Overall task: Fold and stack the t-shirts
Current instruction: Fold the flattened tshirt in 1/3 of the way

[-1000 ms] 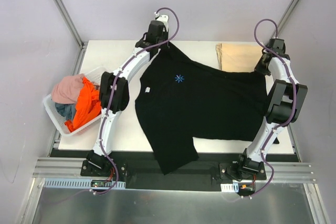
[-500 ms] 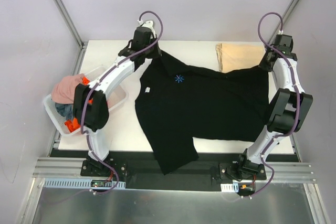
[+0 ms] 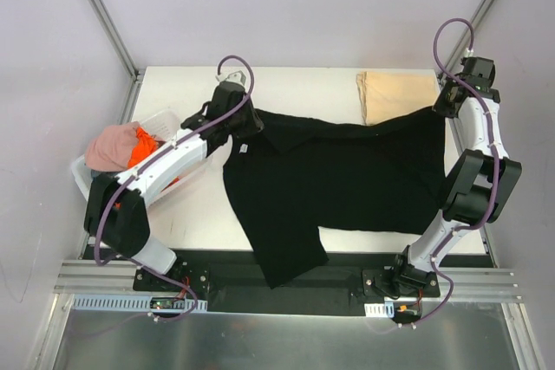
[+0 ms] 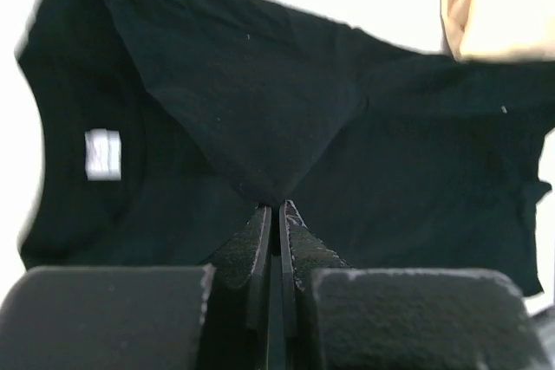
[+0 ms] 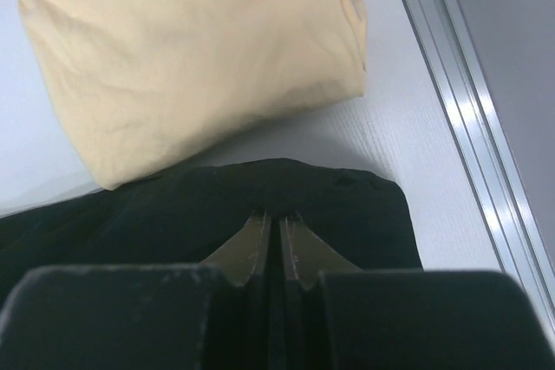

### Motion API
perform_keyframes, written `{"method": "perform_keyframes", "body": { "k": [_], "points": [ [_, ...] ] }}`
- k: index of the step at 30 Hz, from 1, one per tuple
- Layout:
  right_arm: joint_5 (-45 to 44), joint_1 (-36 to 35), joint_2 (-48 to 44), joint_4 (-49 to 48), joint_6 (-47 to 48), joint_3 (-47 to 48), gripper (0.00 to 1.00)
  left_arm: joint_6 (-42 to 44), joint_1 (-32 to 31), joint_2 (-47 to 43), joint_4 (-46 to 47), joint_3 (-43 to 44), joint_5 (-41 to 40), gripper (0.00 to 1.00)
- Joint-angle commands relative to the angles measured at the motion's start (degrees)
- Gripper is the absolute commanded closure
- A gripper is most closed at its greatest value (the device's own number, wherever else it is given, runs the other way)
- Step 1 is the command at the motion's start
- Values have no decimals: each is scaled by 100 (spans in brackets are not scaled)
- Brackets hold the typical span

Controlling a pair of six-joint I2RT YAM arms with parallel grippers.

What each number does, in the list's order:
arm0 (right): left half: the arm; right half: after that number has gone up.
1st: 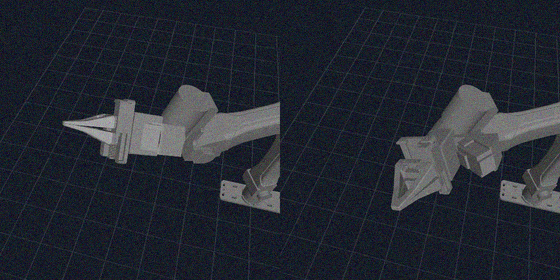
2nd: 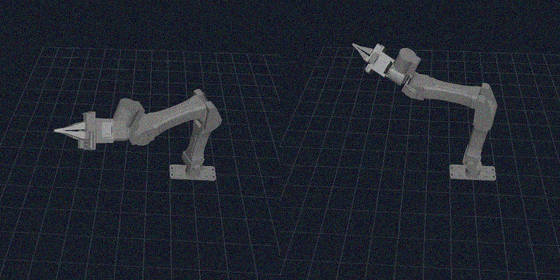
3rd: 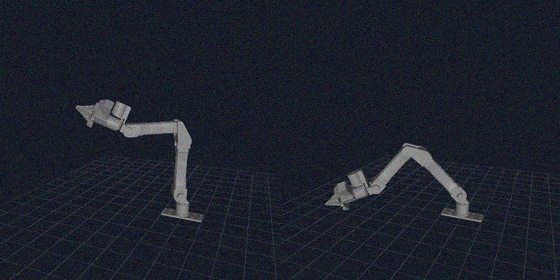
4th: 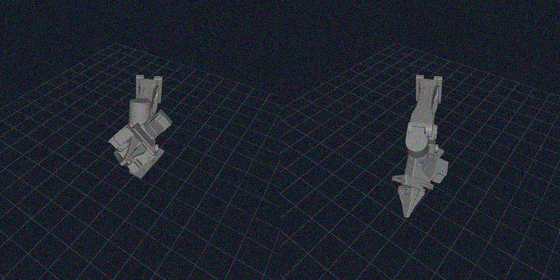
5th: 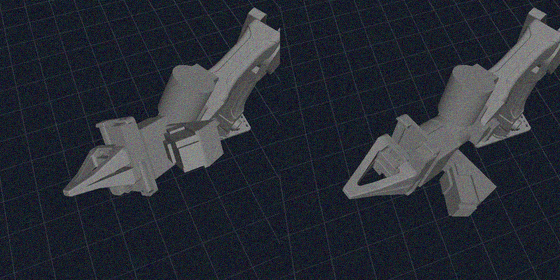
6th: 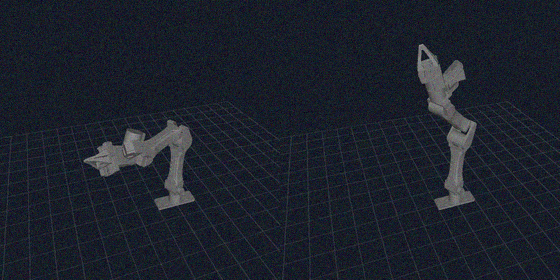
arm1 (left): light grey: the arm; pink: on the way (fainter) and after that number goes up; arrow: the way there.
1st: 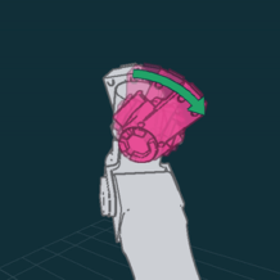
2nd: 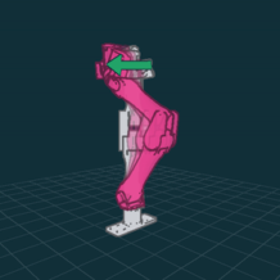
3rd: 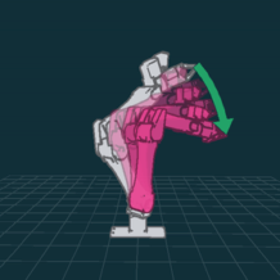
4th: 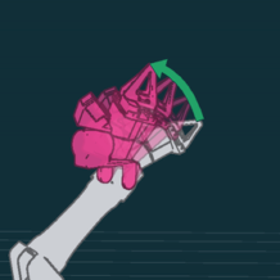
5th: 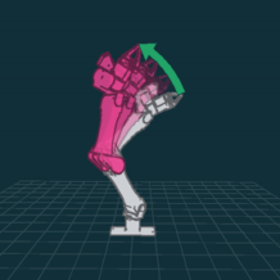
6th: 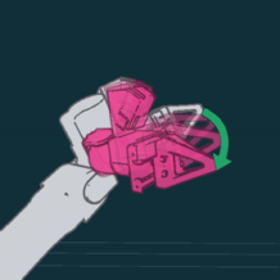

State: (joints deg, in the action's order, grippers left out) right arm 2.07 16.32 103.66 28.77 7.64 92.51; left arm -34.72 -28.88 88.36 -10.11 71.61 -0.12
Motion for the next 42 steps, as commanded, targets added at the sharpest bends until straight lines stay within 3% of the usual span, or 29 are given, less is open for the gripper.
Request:
{"method": "perform_keyframes", "body": {
  "k": [1,13,22,24,27,28,30,32,33,34,35,38,42],
  "points": [
    [215,82,-241,93,203,144,95,-641,-275,-854,-245,-411,-462,100],
    [145,100,-74,348,581,382,94,-1634,-785,-1461,-904,-1167,-234,100],
    [-723,153,146,1217,844,610,86,-1468,-838,-1594,-1652,-1650,397,99],
    [-900,153,137,1550,836,532,84,-1397,-838,-1436,-1749,-1730,837,92],
    [-1094,152,93,1789,774,278,71,-1257,-838,-1155,-1924,-1669,1162,80],
    [-1199,153,93,1833,774,242,60,-1143,-838,-1093,-2003,-1607,1189,73],
    [-1444,153,93,1982,661,197,44,-1055,-838,-1031,-2144,-1440,1216,41],
    [-1726,153,58,2123,573,241,27,-914,-838,-1057,-2179,-1256,1216,31],
    [-1762,153,-29,2141,520,276,12,-862,-838,-1066,-2188,-1186,1190,21],
    [-1693,153,-82,2167,485,285,4,-739,-838,-1040,-2180,-1107,1155,14],
    [-1614,153,-161,2141,441,285,1,-686,-838,-1014,-2180,-932,1137,1],
    [-938,153,-433,1975,309,180,3,-422,-838,-742,-2171,-458,1128,1],
    [781,153,-557,1658,159,-31,3,-141,-829,-119,-2118,237,909,1]
  ]
}}
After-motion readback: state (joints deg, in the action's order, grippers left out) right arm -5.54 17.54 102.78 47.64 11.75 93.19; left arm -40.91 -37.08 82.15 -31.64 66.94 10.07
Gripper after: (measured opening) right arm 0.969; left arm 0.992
